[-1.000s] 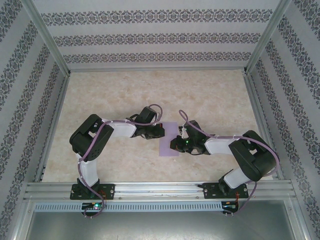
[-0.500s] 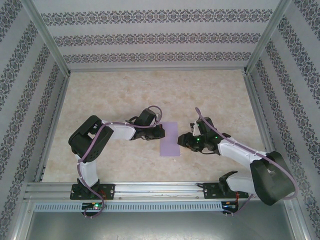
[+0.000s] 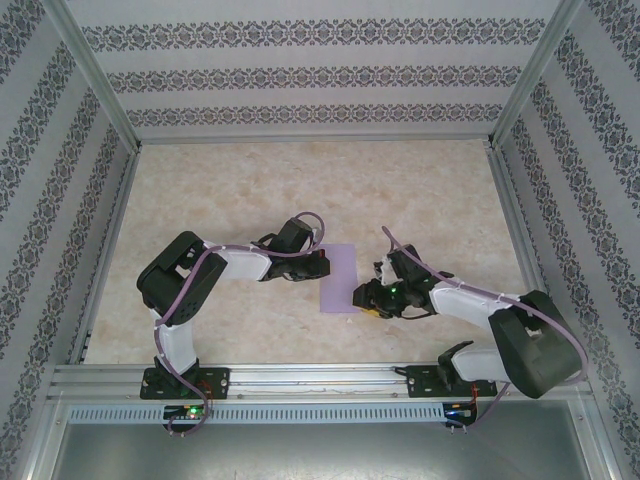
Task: Fold a paper plane with a square sheet of paper (fold left side to right side)
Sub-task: Fold the triangle a second time at the center of the table.
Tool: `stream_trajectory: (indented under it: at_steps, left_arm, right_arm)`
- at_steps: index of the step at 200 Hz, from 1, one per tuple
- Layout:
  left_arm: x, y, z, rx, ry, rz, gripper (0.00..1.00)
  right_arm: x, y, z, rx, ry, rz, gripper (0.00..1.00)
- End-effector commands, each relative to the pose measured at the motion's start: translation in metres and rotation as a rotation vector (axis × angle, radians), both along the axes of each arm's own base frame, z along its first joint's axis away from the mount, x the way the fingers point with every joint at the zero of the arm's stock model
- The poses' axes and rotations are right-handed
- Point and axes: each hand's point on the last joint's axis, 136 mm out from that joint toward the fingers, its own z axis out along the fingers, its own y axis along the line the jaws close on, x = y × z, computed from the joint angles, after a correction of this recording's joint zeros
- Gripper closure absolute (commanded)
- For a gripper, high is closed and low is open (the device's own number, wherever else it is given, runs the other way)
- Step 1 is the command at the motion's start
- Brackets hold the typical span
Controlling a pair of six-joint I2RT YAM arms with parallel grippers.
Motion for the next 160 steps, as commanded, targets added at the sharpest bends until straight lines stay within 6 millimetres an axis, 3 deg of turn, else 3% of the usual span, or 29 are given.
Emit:
stream_trajectory:
  at_steps: [1,82,160]
  left_arm:
    - [-0.029,0.014,-0.033,0.101,0.103,-0.001,0.97]
    - [-0.028,0.011,-0.032,0.094,0.1,-0.006,0.97]
    - [-0.028,0.009,-0.029,0.08,0.089,-0.011,0.97]
  right_arm:
    - [0.006,0.006,0.003,0.007,-0.014,0.0,0.57]
    - [0.021,0.014,0.01,0.076,-0.04,-0.021,0.64]
    - [0.052,0.019,0.012,0.139,-0.064,-0.033,0.65]
